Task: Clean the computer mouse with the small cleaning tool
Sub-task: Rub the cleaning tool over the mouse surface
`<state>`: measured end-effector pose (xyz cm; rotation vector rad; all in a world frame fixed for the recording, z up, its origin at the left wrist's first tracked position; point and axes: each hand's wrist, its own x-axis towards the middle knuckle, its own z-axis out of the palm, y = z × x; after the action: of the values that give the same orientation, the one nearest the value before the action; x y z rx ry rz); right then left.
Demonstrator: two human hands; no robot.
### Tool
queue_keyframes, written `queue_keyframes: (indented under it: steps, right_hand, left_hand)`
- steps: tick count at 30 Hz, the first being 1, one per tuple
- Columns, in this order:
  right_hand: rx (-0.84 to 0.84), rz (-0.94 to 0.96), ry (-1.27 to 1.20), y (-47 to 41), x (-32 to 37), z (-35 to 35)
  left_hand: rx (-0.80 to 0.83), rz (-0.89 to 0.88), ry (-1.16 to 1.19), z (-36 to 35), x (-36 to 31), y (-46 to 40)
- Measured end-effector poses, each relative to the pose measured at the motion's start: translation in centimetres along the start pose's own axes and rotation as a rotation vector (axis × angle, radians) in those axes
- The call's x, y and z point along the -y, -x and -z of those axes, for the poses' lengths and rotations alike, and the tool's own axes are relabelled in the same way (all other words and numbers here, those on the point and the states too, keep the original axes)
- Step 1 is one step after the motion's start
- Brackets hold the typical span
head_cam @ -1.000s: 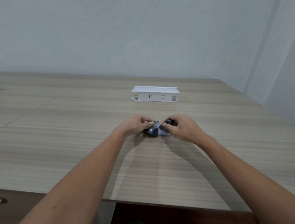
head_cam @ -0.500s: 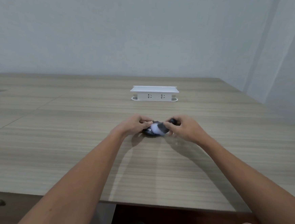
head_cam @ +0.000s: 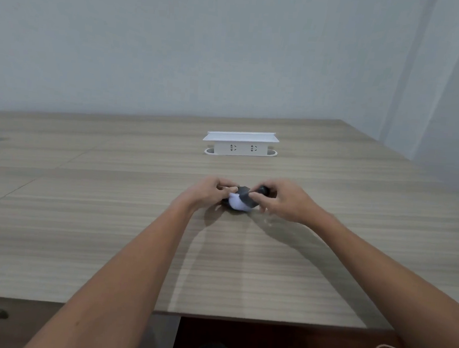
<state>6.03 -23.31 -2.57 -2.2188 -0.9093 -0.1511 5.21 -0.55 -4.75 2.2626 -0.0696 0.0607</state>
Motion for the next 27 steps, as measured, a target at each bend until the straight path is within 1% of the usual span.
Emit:
queue_keyframes:
  steps: [2, 3, 4, 5, 6, 7, 8, 10, 11, 12, 14, 15, 16, 18, 19, 20, 22, 23, 24, 27]
  right_hand:
    - [-0.160, -0.028, 0.114, -0.3, -0.6, 0.2]
    - [-0.189, -0.034, 0.080, -0.4, -0.7, 0.4]
    - [-0.170, -0.026, 0.004, -0.3, -0.8, 0.6]
    - [-0.099, -0.015, -0.066, -0.2, -0.6, 0.6]
    - [-0.011, -0.012, -0.102, 0.0, -0.3, 0.5]
    - [0.037, -0.028, -0.082, 0.0, -0.3, 0.2]
    - [0.031, -0.064, -0.039, -0.2, -0.7, 0.1]
    - [-0.120, -0.107, 0.104, -0.5, -1.0, 0.5]
    - [-0.157, -0.101, 0.104, -0.6, -1.1, 0.8]
    - [-0.138, -0.082, 0.042, -0.5, -1.0, 1.0]
    - [0.029, -0.044, -0.083, -0.1, -0.3, 0.9]
    - [0.073, -0.043, -0.067, 0.0, -0.2, 0.5]
    - [0.051, -0.052, -0.009, -0.1, -0.5, 0.3]
    - [-0.113, -0.074, 0.121, -0.6, -1.0, 0.4]
    - [-0.157, -0.076, 0.112, -0.6, -1.1, 0.5]
    - [-0.144, -0.070, 0.058, -0.6, -1.1, 0.6]
    - [-0.009, -0.058, -0.058, -0.3, -0.8, 0.6]
    - [0.044, -0.074, -0.075, -0.2, -0.7, 0.4]
    - [0.052, -0.100, -0.055, -0.3, -0.8, 0.4]
    - [-0.075, -0.155, 0.079, -0.9, -1.3, 0.5]
  left_hand:
    - [-0.012, 0.003, -0.016, 0.0, -0.3, 0.2]
    - [-0.014, 0.008, -0.027, 0.0, -0.5, 0.4]
    - [-0.012, 0.009, -0.029, 0.0, -0.6, 0.4]
    - [-0.006, 0.006, -0.033, 0.1, -0.7, 0.4]
    - [-0.005, 0.006, -0.030, 0.1, -0.6, 0.3]
    - [-0.005, 0.010, -0.028, 0.1, -0.6, 0.3]
    - [-0.005, 0.013, -0.022, 0.1, -0.5, 0.2]
    - [-0.011, 0.021, -0.038, 0.1, -0.4, 0.1]
    - [-0.010, 0.024, -0.046, 0.1, -0.4, 0.2]
    - [-0.007, 0.023, -0.048, 0.1, -0.3, 0.2]
    - [-0.004, 0.014, -0.041, 0.2, -0.3, 0.1]
    - [-0.004, 0.012, -0.036, 0.2, -0.3, 0.1]
    - [-0.007, 0.008, -0.036, 0.2, -0.2, 0.1]
    - [-0.013, 0.016, -0.038, 0.1, -0.3, 0.2]
    - [-0.011, 0.022, -0.032, 0.1, -0.4, 0.2]
    - [-0.007, 0.023, -0.027, 0.1, -0.4, 0.3]
    - [-0.010, 0.002, -0.029, 0.1, -0.7, 0.4]
    - [-0.014, -0.007, -0.031, 0.1, -0.8, 0.6]
    - [-0.023, -0.005, -0.033, 0.0, -0.9, 0.7]
    - [-0.047, 0.022, -0.004, -0.2, -1.4, 1.2]
